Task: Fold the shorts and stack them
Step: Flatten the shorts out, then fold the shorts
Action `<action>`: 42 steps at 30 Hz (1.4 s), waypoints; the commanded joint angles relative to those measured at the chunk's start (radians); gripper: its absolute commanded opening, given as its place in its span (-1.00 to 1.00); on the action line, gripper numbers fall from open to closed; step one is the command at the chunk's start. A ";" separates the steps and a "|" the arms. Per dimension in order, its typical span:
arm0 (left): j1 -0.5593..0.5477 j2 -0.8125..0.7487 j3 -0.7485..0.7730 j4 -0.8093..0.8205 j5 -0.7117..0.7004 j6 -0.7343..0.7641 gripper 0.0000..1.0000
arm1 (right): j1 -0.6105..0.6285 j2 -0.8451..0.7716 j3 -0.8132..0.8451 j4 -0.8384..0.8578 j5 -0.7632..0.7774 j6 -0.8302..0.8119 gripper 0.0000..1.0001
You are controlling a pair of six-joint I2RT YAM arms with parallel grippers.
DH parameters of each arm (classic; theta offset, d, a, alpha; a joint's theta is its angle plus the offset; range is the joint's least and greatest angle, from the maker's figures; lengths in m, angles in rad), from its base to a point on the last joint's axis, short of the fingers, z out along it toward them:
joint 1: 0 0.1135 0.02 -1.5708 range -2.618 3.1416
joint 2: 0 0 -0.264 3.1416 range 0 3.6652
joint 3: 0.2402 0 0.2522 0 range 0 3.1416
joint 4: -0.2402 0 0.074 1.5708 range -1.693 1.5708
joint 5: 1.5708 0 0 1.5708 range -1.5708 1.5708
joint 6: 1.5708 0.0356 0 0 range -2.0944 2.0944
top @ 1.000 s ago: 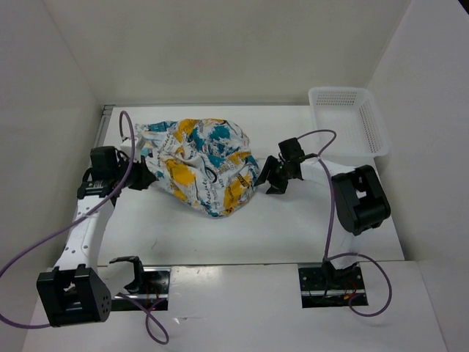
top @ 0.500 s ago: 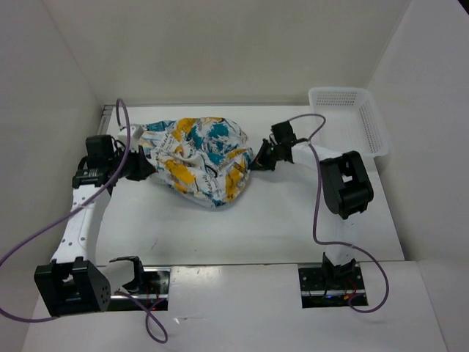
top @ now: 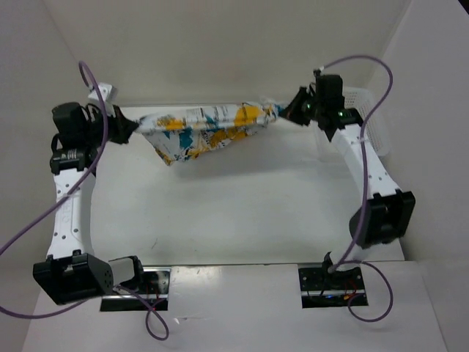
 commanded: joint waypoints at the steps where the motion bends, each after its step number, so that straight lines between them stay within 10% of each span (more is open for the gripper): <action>1: 0.023 -0.066 -0.225 0.001 0.023 0.006 -1.00 | -0.039 -0.187 -0.329 -0.095 0.132 -0.018 -1.00; 3: 0.023 -0.123 -0.342 -0.008 0.023 0.006 -1.00 | -0.061 -0.315 -0.570 -0.081 0.133 -0.009 -1.00; 5: 0.023 -0.157 -0.480 -0.018 0.035 0.006 -1.00 | -0.061 -0.374 -0.737 -0.081 0.146 0.002 -0.35; 9: 0.023 -0.168 -0.566 -0.075 0.025 0.006 -1.00 | -0.061 -0.460 -0.813 -0.081 0.137 0.037 0.31; 11: 0.023 -0.168 -0.577 -0.095 0.016 0.006 -1.00 | -0.061 -0.460 -0.799 -0.081 0.092 0.054 0.31; 19: 0.023 -0.158 -0.575 -0.131 0.006 0.006 -1.00 | -0.008 -0.451 -1.092 0.121 -0.122 0.258 0.21; 31: 0.023 -0.117 -0.536 -0.131 0.016 0.006 -1.00 | 0.014 -0.195 -1.089 0.453 -0.122 0.267 0.18; 36: 0.023 -0.108 -0.536 -0.131 0.034 0.006 -1.00 | 0.014 -0.074 -1.055 0.558 -0.111 0.289 -0.10; 42: 0.023 -0.099 -0.490 -0.131 0.034 0.006 -1.00 | 0.014 -0.037 -0.853 0.490 -0.046 0.272 -1.00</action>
